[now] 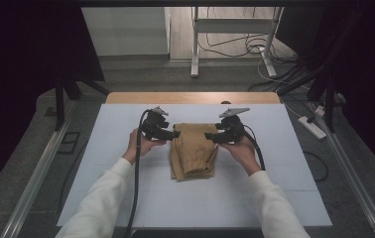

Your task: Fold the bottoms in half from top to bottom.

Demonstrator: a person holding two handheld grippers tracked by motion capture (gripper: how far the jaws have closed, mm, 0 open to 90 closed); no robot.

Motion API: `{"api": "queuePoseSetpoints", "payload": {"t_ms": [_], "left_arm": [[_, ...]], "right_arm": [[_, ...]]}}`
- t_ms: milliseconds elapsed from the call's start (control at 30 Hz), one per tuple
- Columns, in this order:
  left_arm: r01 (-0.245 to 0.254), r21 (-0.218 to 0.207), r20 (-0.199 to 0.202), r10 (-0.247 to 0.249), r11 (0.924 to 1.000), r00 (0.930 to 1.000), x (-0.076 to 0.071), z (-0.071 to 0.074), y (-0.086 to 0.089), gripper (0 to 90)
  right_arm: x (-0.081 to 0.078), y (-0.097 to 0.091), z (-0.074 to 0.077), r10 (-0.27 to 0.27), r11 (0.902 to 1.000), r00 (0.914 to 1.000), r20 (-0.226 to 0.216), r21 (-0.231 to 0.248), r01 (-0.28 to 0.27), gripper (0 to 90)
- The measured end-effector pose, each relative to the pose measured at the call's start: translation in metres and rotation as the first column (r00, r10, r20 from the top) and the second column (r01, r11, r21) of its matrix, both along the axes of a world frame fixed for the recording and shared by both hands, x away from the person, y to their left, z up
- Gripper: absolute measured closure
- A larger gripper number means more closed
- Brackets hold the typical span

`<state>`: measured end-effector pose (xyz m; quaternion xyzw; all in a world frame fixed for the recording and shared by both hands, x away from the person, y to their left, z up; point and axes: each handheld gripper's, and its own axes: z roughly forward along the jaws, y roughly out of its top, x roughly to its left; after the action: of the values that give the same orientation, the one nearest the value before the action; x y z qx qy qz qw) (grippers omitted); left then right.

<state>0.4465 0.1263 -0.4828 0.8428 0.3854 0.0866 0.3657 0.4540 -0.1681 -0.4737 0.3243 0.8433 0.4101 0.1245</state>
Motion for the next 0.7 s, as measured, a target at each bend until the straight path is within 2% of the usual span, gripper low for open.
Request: {"api": "queuePoseSetpoints", "payload": {"t_ms": [267, 467, 700], "left_arm": [[0.021, 0.028, 0.002, -0.021, 0.9994, 0.9998, -0.014, -0.001, -0.001, 29.3], [0.027, 0.028, -0.001, -0.027, 0.9992, 0.9996, -0.024, -0.001, 0.003, 29.3], [0.038, 0.026, 0.004, -0.038, 0.9990, 0.9993, -0.043, -0.001, 0.009, 29.1]], "right_arm": [[-0.009, -0.006, 0.002, 0.036, 0.9993, 0.9993, -0.012, -0.006, -0.036, 33.8], [-0.015, -0.013, 0.001, 0.051, 0.9987, 0.9983, -0.029, -0.009, -0.051, 33.8], [-0.028, -0.020, -0.003, 0.061, 0.9981, 0.9975, -0.036, -0.008, -0.062, 33.7]]}}
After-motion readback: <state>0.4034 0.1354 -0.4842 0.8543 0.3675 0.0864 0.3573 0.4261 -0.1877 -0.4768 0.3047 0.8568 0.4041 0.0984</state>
